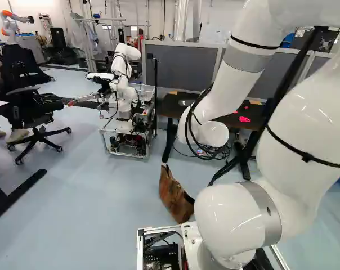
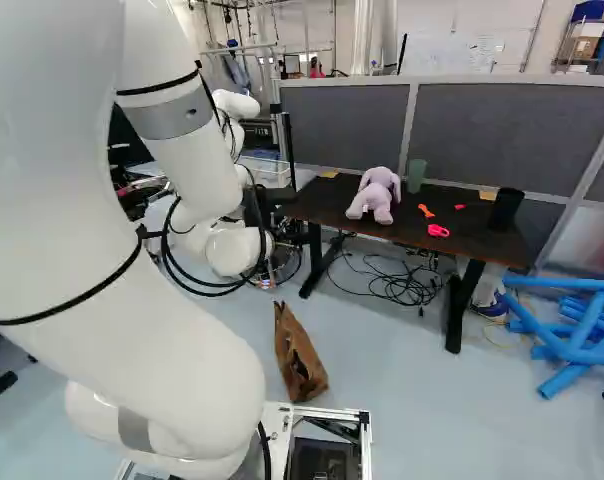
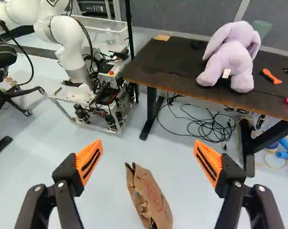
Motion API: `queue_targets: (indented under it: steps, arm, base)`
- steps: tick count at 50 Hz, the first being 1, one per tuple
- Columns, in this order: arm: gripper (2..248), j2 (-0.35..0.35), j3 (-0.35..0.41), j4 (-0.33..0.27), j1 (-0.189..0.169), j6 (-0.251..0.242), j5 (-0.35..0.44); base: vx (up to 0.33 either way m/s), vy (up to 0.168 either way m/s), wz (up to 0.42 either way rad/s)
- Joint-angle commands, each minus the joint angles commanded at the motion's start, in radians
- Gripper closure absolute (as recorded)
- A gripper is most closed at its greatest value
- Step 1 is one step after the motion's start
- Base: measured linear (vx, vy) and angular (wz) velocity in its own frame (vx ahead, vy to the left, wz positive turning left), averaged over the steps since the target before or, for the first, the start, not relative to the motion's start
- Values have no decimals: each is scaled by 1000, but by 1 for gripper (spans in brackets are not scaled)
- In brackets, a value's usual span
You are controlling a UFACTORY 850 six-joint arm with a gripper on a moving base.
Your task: Pick up the bag on the ground and place it on the table
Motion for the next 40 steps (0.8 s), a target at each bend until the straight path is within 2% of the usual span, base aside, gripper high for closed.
queue_targets:
  steps: [40]
  arm:
    - [3,-239,-138,0,34,0,-193]
  base:
    - [0,0,0]
